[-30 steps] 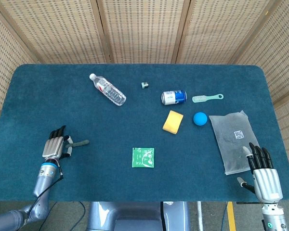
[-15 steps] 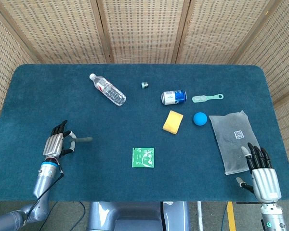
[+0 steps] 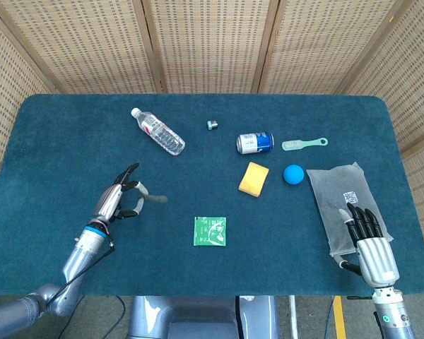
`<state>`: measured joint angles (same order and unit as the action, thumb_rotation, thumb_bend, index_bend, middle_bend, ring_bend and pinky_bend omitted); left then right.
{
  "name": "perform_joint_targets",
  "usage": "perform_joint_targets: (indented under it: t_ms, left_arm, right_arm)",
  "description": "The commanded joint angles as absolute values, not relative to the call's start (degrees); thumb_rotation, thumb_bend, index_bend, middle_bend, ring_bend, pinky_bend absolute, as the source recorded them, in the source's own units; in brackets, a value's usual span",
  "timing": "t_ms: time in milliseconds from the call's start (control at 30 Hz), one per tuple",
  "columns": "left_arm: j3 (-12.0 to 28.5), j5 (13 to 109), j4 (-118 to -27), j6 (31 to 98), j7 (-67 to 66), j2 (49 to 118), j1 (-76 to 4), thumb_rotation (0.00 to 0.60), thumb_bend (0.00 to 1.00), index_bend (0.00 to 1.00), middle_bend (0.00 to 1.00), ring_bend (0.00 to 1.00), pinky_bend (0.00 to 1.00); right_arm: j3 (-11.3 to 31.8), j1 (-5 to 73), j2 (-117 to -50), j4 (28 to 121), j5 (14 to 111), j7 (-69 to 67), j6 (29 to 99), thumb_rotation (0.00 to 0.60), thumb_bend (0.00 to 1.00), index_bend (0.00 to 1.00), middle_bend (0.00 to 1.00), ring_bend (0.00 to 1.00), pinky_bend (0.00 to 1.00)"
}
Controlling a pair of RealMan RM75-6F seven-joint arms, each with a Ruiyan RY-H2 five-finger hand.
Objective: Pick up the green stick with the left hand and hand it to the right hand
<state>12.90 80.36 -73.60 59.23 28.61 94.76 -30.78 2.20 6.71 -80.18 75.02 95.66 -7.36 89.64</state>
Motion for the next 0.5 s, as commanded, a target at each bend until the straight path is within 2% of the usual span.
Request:
perform_joint_targets:
  t_ms: [33, 400, 500]
  left_arm:
    - [14.0, 82.1, -73.6, 58.7, 32.3, 97.5, -34.0, 0.600, 0.52, 0.77, 0.00, 0.00, 0.00]
    - [16.7, 80.8, -73.4, 53.3, 38.5, 102.8, -41.6, 0.600, 0.52, 0.78, 0.00, 0.00, 0.00]
    - [17.7, 79.8, -73.6, 51.9, 37.6, 104.1, -43.8, 0.600, 0.52, 0.78, 0.00, 0.00, 0.00]
  right_arm:
    - [2.9, 10.2, -77.9, 77.5, 97.3, -11.4, 86.9, 0.600, 0.00, 0.05, 0.00, 0.00, 0.00]
    - [6.3, 18.7, -73.6, 85.5, 99.3, -17.0, 81.8, 0.600, 0.00, 0.27, 0.01, 0.00, 0.00]
    - [7.0, 21.3, -73.2, 87.3, 99.2, -18.3, 79.2, 0.600, 0.04, 0.34, 0.02, 0.00, 0.00]
